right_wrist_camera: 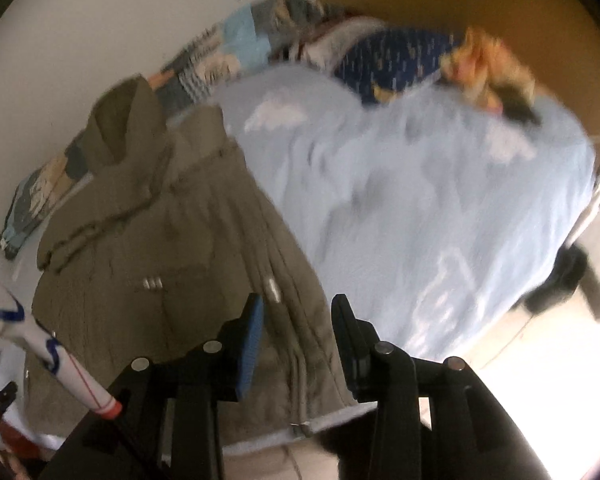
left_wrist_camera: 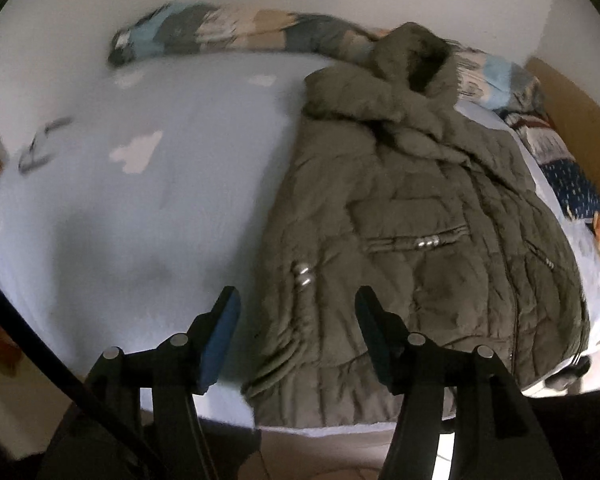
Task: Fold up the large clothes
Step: 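Lay the jacket flat hood-first and grasp its hem with both tools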
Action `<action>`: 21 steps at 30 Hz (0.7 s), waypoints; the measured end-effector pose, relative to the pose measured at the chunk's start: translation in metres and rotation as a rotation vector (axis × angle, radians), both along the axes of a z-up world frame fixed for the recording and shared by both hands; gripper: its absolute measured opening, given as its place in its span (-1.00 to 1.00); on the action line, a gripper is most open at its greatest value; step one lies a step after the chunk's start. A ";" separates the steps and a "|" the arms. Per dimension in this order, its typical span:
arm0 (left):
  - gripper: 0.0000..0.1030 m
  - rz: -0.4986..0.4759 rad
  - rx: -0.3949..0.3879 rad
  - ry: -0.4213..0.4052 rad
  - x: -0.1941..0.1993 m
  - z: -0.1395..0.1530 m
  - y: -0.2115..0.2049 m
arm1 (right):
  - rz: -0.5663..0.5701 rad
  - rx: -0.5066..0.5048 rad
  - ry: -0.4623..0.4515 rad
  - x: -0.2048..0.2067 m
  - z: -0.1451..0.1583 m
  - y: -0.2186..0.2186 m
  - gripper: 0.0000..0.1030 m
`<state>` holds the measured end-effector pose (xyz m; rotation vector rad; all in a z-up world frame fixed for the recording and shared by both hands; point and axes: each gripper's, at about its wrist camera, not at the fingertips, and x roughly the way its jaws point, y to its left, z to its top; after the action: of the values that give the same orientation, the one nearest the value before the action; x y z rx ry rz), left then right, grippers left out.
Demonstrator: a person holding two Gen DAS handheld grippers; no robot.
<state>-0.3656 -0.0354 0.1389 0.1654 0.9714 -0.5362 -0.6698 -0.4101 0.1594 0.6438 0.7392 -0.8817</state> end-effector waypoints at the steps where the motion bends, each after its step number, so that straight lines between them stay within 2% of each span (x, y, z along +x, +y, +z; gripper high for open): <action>1: 0.25 -0.019 0.006 -0.011 -0.001 0.004 -0.008 | 0.000 -0.030 -0.012 0.002 0.007 0.002 -0.26; 3: 0.26 -0.059 0.008 -0.034 -0.001 0.013 -0.025 | 0.051 -0.057 -0.043 0.013 0.020 0.004 -0.26; 7: 0.30 -0.123 -0.015 -0.067 0.004 0.035 -0.063 | 0.174 -0.030 -0.075 0.050 0.030 0.008 -0.26; 9: 0.31 -0.157 -0.019 -0.109 0.012 0.050 -0.092 | 0.242 -0.017 -0.085 0.076 0.034 0.011 -0.26; 12: 0.40 -0.184 0.018 -0.204 0.026 0.064 -0.134 | 0.312 -0.006 -0.089 0.116 0.036 0.013 -0.26; 16: 0.41 -0.215 0.076 -0.265 0.055 0.064 -0.190 | 0.366 0.022 -0.083 0.179 0.031 0.002 -0.26; 18: 0.41 -0.211 0.089 -0.254 0.080 0.053 -0.221 | 0.376 0.041 -0.079 0.206 0.026 -0.007 -0.26; 21: 0.41 -0.178 0.083 -0.225 0.108 0.033 -0.244 | 0.376 0.069 -0.064 0.244 0.015 -0.026 -0.26</action>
<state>-0.2572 -0.2791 0.1720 0.3815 0.7629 -0.6267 -0.4257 -0.4359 0.1741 0.5669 0.8029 -0.4900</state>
